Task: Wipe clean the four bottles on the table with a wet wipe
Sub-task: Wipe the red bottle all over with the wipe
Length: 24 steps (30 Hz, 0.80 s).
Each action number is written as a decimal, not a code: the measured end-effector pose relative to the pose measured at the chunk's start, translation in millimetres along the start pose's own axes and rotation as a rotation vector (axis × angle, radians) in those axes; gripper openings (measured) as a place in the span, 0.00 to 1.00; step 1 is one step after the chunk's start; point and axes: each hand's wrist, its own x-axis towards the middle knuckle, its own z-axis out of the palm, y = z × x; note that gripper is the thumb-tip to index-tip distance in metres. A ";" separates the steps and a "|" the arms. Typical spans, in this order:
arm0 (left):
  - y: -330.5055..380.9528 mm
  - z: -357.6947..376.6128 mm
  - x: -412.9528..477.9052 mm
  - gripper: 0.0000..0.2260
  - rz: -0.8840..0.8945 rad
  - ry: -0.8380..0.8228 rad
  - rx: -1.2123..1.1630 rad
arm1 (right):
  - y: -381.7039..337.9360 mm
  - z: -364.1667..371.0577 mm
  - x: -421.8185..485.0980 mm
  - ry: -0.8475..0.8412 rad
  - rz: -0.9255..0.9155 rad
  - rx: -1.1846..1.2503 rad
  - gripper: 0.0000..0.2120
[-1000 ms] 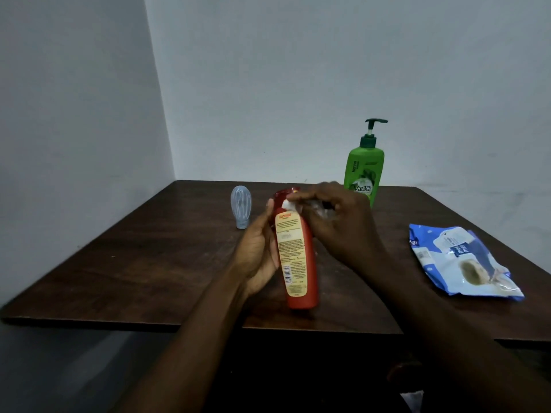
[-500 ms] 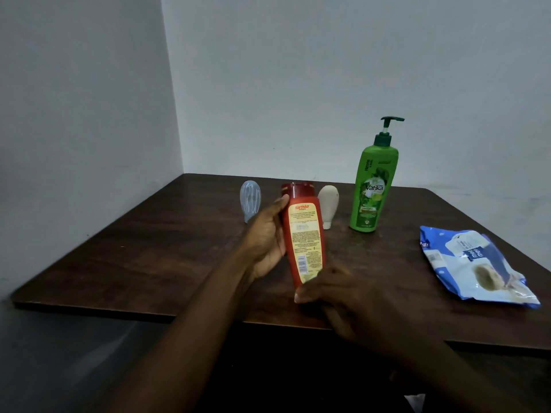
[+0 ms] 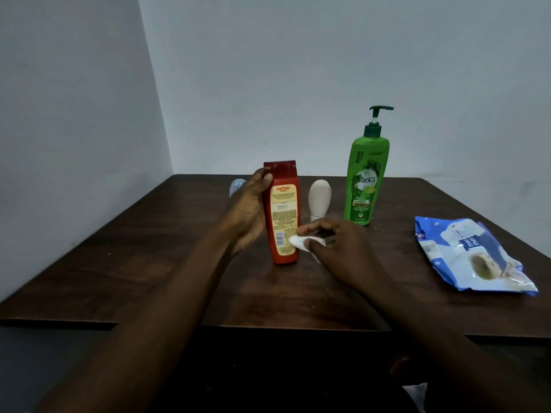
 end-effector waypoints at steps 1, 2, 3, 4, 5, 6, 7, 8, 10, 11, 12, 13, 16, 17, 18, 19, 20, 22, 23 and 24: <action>0.1 -1.8 4.9 0.11 0.014 0.019 0.016 | 1.4 2.4 3.6 0.012 0.012 0.012 0.09; 0.2 -4.0 9.9 0.12 0.024 0.039 0.028 | 2.8 4.0 6.2 0.030 0.017 0.024 0.09; 0.4 -5.9 15.4 0.12 0.030 0.055 0.037 | 5.4 5.3 7.9 0.048 0.016 0.031 0.09; 0.9 -7.2 20.9 0.12 0.034 0.062 0.044 | 8.2 6.0 8.2 0.062 0.012 0.029 0.09; 1.5 -8.1 26.6 0.11 0.040 0.063 0.049 | 10.8 6.2 7.5 0.067 0.007 0.023 0.09; 2.4 -8.3 31.9 0.11 0.050 0.058 0.053 | 13.2 6.2 6.3 0.062 -0.001 0.016 0.09; 3.8 -8.2 36.8 0.10 0.060 0.054 0.059 | 14.8 5.8 4.9 0.050 -0.011 0.009 0.09; 5.0 -8.2 41.9 0.11 0.068 0.052 0.066 | 16.6 5.6 3.9 0.036 -0.022 0.005 0.10; 5.9 -9.6 51.9 0.11 0.073 0.055 0.068 | 19.7 5.2 3.8 0.020 -0.042 -0.003 0.10; 5.5 -10.4 56.4 0.12 0.070 0.058 0.067 | 21.4 5.3 5.1 0.019 -0.041 -0.011 0.11; 4.7 -11.3 60.0 0.12 0.066 0.061 0.069 | 22.8 6.1 7.1 0.019 -0.032 -0.018 0.10; 2.5 -11.8 63.2 0.13 0.061 0.065 0.073 | 24.8 7.3 9.7 0.021 -0.015 -0.019 0.10; -4.3 -14.3 67.3 0.14 0.052 0.069 0.072 | 27.8 14.9 21.2 0.002 0.027 -0.008 0.10; -5.7 -15.6 68.5 0.15 0.049 0.070 0.069 | 27.6 17.3 26.3 -0.010 0.027 -0.017 0.10; -6.9 -17.2 70.1 0.15 0.048 0.072 0.066 | 27.7 19.1 31.8 -0.018 0.026 -0.025 0.10; -7.0 -18.2 71.4 0.15 0.049 0.074 0.067 | 27.4 19.8 38.0 -0.019 0.023 -0.026 0.10; -7.1 -19.0 73.1 0.15 0.053 0.077 0.067 | 27.4 19.7 44.7 -0.013 0.017 -0.020 0.10; -6.9 -19.6 76.2 0.14 0.064 0.086 0.054 | 27.2 17.7 58.4 0.024 -0.005 0.008 0.09; -6.7 -20.3 77.5 0.13 0.070 0.096 0.046 | 28.0 17.1 65.0 0.059 -0.022 0.022 0.09; -6.7 -21.4 78.9 0.13 0.074 0.106 0.040 | 29.1 17.1 70.6 0.096 -0.040 0.032 0.08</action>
